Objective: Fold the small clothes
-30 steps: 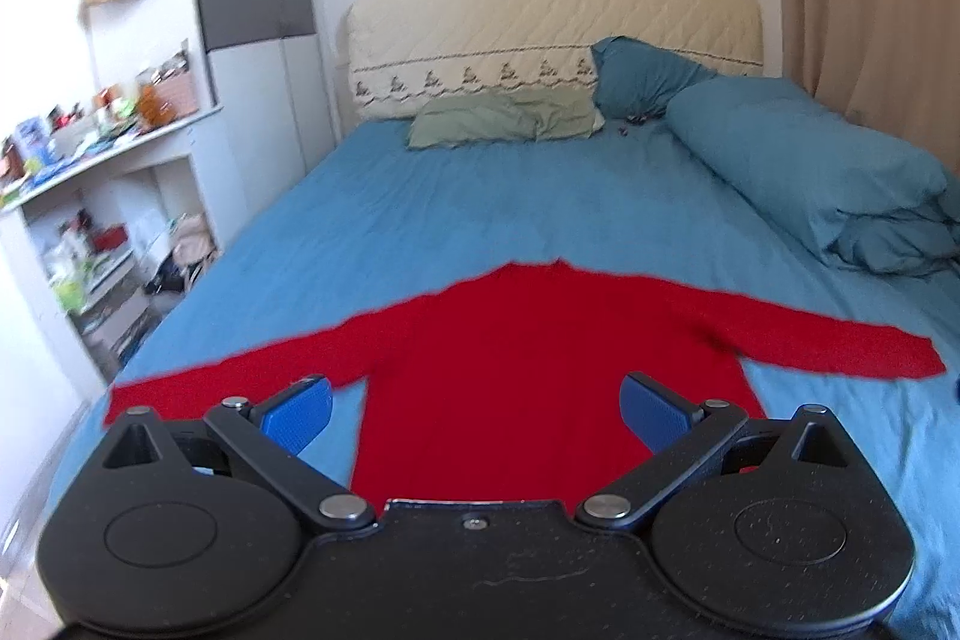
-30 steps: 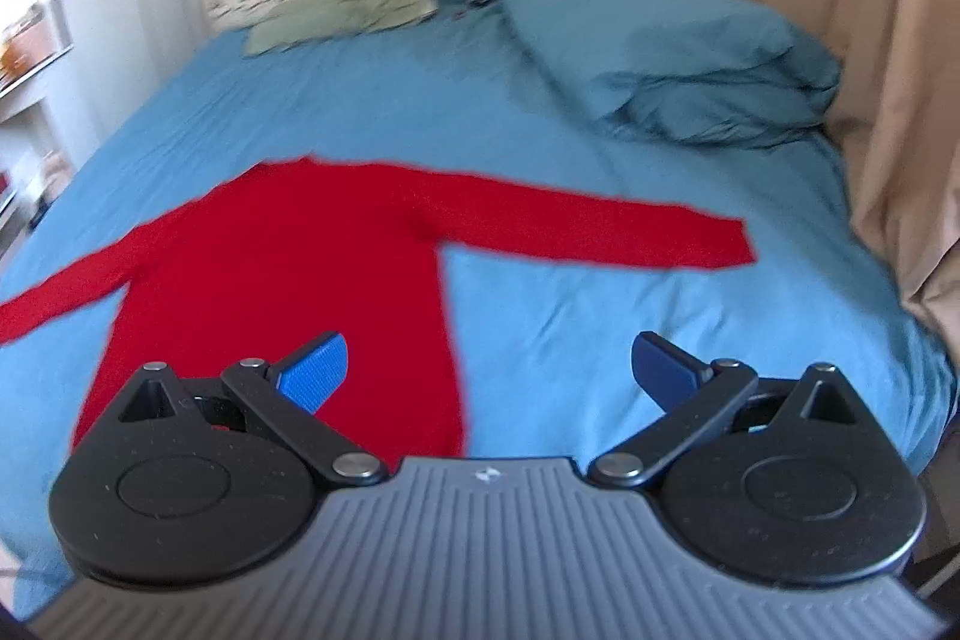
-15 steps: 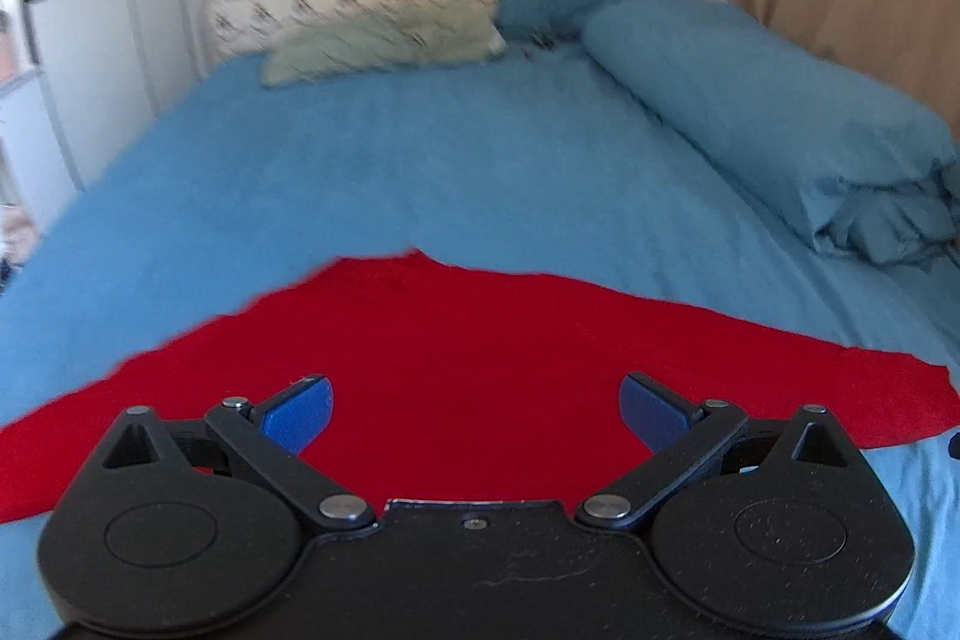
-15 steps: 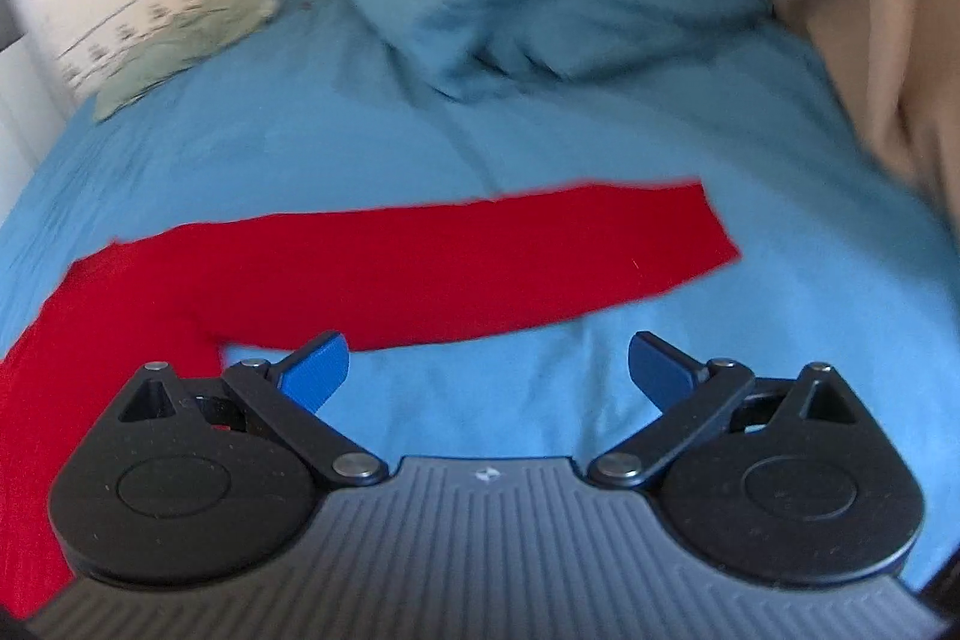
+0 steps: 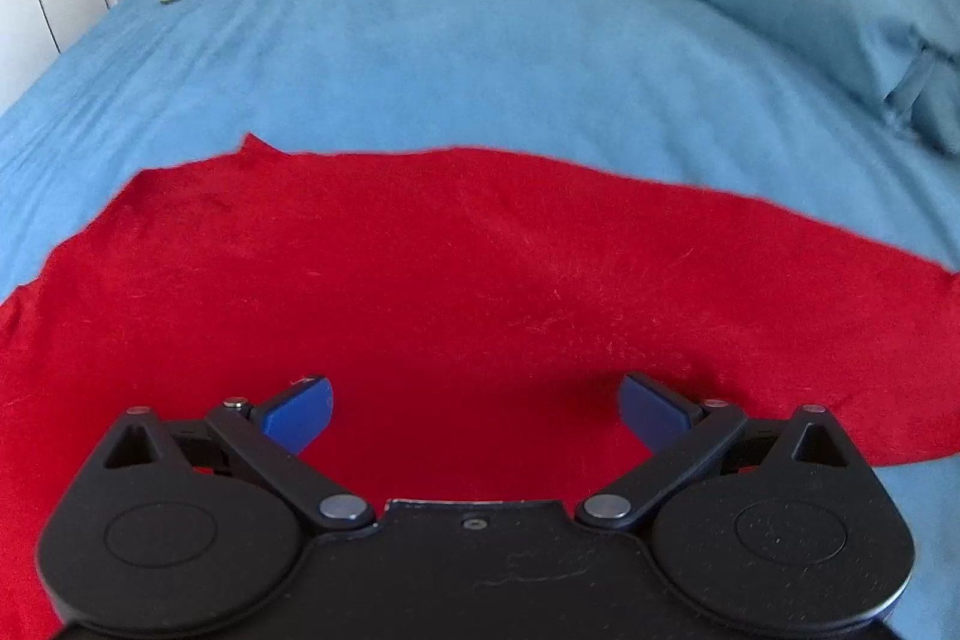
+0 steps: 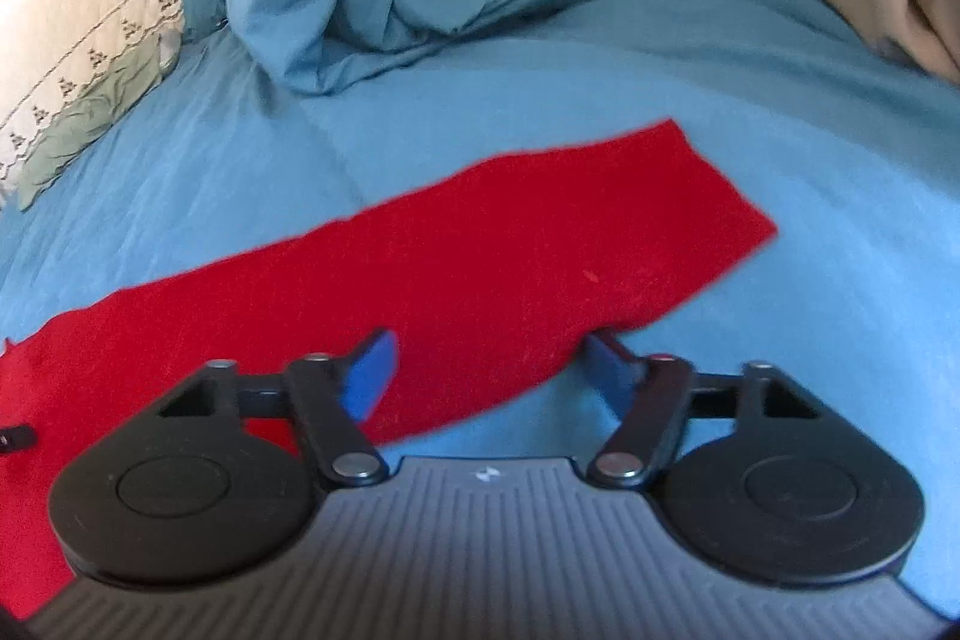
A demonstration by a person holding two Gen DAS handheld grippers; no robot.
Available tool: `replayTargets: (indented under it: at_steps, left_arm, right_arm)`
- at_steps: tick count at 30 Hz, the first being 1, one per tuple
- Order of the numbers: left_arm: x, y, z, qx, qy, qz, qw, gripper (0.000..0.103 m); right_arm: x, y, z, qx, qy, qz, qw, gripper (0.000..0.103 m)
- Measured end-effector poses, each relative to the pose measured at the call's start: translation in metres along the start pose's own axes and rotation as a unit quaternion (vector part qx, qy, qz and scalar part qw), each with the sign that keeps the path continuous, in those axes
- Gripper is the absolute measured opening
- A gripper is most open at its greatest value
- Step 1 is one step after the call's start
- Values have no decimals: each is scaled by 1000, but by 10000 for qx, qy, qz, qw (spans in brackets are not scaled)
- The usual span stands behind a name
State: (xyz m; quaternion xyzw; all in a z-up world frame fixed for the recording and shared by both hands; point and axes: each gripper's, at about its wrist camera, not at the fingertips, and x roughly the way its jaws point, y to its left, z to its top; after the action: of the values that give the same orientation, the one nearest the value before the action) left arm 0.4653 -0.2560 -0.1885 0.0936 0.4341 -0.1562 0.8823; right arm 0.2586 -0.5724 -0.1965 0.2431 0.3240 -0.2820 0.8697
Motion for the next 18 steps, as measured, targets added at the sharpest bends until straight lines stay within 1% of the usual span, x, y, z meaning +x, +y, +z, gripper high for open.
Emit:
replayTargets:
  at_steps: [1,2,3,5,6,9,11,13,15,18]
  left_arm:
    - [9,-6,2,17,22,51,10000,103]
    - [13,-10,2,67,8,85,9999,103]
    - [15,-11,1,123,-46,100,9999,103]
    - [16,-12,1,148,-63,88,9998,103]
    - [18,-13,3,136,-17,66,9999,103]
    - [18,-9,7,95,62,-107,9999,103]
    - [19,1,14,67,76,-223,9997,103]
    - [12,11,15,-6,41,-272,9996,103]
    - [1,30,18,-65,-61,-230,9997,103]
    - [-20,62,18,-130,-255,-117,9995,103]
  right_arm:
    - [3,2,3,-34,-22,-55,10000,61]
    - [5,4,6,-91,-34,-130,9999,47]
    - [8,7,9,-164,-27,-224,9996,40]
    - [11,12,13,-284,-20,-281,9992,28]
    - [12,16,16,-372,-23,-310,9988,25]
    - [4,33,25,-648,-152,-357,9971,23]
    - [-4,52,36,-839,-278,-205,9959,22]
    - [-17,83,50,-1135,-447,17,9925,22]
    - [-31,121,61,-1412,-632,328,9874,22]
    - [-52,196,72,-1758,-904,1047,9746,22]
